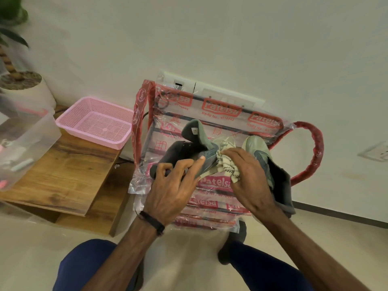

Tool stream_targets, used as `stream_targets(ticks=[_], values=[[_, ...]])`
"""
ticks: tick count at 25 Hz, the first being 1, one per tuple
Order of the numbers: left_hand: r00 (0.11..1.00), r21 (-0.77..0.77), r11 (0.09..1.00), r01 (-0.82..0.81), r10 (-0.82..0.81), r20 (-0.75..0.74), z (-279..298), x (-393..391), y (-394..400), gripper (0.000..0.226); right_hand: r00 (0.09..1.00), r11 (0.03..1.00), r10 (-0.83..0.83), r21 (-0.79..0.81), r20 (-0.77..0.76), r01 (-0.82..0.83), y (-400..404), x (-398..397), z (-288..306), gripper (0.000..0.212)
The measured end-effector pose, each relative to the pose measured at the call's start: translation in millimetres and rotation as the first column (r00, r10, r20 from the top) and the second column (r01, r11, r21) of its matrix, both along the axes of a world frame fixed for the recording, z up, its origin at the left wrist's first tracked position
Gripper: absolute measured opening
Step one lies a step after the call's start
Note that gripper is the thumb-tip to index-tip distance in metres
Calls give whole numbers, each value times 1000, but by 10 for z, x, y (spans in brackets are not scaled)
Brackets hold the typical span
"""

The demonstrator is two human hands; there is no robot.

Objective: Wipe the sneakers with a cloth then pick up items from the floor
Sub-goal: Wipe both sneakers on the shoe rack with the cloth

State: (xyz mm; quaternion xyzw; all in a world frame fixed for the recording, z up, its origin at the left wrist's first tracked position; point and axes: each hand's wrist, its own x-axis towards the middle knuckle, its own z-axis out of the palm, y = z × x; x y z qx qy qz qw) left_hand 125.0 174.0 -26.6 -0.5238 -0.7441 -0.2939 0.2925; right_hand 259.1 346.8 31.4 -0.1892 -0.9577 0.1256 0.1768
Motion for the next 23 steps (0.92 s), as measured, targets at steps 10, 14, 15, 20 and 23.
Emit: stream_targets(ticks=[10,14,15,20,23], values=[[994,-350,935,63,-89,-61,454,-190,44,87,998,997,-56,-60,-39,54,-149,71,-361,61],[969,-529,846,68,-182,-168,631,-232,253,78,997,996,-60,-73,-39,57,-135,66,-385,67],[972,-506,861,45,-155,-176,654,-252,254,72,998,996,-51,-78,-46,48,-131,74,-376,67],[983,-490,872,3,-92,-157,553,-321,101,55,926,946,-216,-303,-310,119,-180,115,-282,55],[997,-513,858,34,-67,-45,444,-347,11,57,847,906,-340,-383,-409,179,-221,51,-213,57]])
